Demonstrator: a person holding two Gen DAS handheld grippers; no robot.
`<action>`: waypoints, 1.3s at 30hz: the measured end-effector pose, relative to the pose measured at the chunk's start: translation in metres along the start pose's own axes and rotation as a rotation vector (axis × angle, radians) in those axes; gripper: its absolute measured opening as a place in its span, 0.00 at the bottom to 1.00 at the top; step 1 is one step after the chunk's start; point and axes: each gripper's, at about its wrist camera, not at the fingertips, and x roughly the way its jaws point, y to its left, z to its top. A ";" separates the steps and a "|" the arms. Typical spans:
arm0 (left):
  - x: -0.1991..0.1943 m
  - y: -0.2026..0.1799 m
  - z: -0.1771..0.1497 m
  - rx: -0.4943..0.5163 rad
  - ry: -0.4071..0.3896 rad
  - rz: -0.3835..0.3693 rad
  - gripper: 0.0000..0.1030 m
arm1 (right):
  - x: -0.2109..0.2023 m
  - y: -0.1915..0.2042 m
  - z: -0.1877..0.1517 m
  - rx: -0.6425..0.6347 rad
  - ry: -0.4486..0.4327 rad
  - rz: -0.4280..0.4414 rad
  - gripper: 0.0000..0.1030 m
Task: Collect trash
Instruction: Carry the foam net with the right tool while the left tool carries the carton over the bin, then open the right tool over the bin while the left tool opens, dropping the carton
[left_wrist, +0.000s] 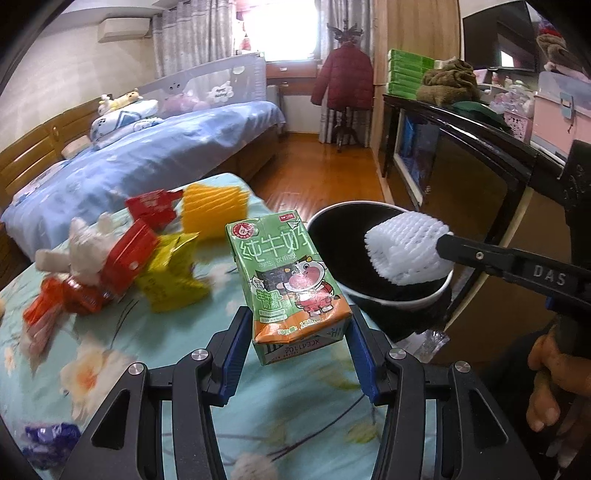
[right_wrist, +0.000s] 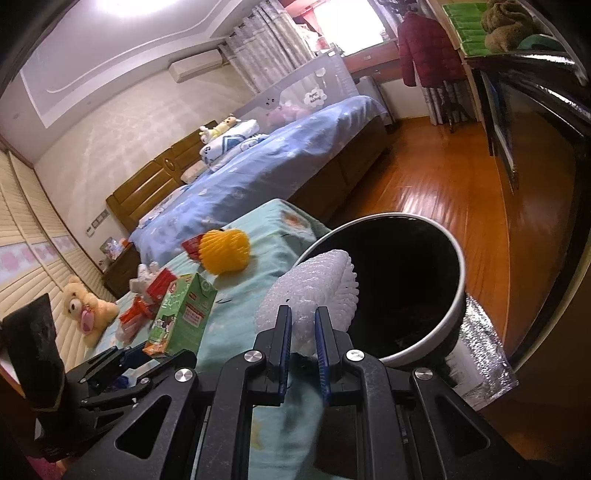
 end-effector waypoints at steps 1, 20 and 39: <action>0.001 -0.001 0.000 0.002 0.000 -0.005 0.48 | 0.001 -0.003 0.002 0.001 -0.001 -0.005 0.12; 0.051 -0.024 0.034 0.056 0.034 -0.054 0.48 | 0.017 -0.038 0.028 0.026 0.031 -0.064 0.12; 0.080 -0.029 0.052 0.030 0.065 -0.060 0.52 | 0.033 -0.058 0.043 0.055 0.082 -0.086 0.35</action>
